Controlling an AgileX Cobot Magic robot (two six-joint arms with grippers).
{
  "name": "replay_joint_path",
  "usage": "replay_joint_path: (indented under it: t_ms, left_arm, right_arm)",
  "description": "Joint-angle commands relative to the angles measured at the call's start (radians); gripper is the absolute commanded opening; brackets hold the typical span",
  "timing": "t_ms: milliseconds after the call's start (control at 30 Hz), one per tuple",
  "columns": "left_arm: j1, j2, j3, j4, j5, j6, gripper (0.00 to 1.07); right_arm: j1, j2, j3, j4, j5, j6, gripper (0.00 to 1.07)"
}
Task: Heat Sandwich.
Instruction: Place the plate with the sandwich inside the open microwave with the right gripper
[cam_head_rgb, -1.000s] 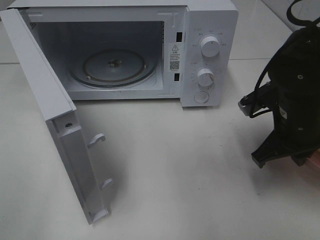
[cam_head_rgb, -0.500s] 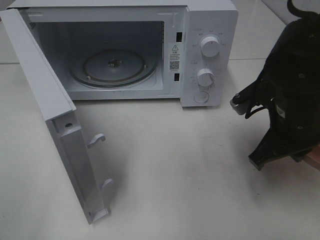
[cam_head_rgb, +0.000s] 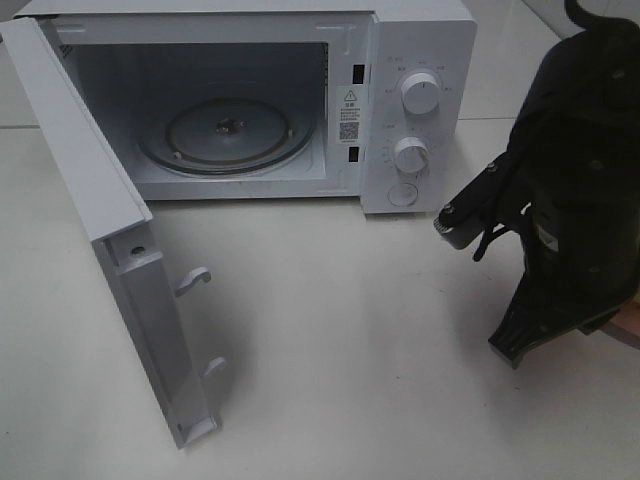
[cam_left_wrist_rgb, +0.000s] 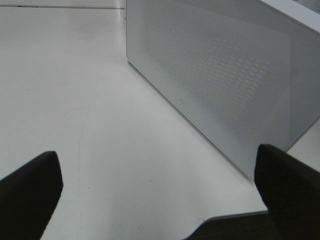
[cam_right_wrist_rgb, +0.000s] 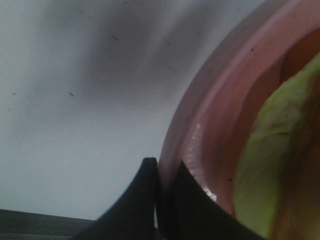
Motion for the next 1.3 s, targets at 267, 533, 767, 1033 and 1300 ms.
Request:
replay_joint_path:
  t_ms: [267,533,767,1033,1300]
  left_arm:
    - [-0.003,-0.017,0.003,-0.001,-0.013,-0.007,0.99]
    - [-0.003,-0.017,0.003,-0.001,-0.013,-0.007,0.99]
    - [-0.003,-0.017,0.003,-0.001,-0.013,-0.007,0.99]
    - [-0.003,-0.017,0.003,-0.001,-0.013,-0.007,0.99]
    - [-0.003,-0.017,0.003,-0.001,-0.013,-0.007,0.99]
  right_arm:
    - [0.151,-0.011,0.002,-0.012,0.063,-0.075,0.0]
    - [0.246,-0.039,0.002,-0.012,0.077,-0.115,0.0]
    - [0.265,-0.12,0.004,-0.01,0.077,-0.219,0.0]
    - [0.265,-0.172,0.004,-0.011,0.077,-0.339,0.0]
    - [0.265,-0.172,0.004,-0.014,0.039,-0.48,0.0]
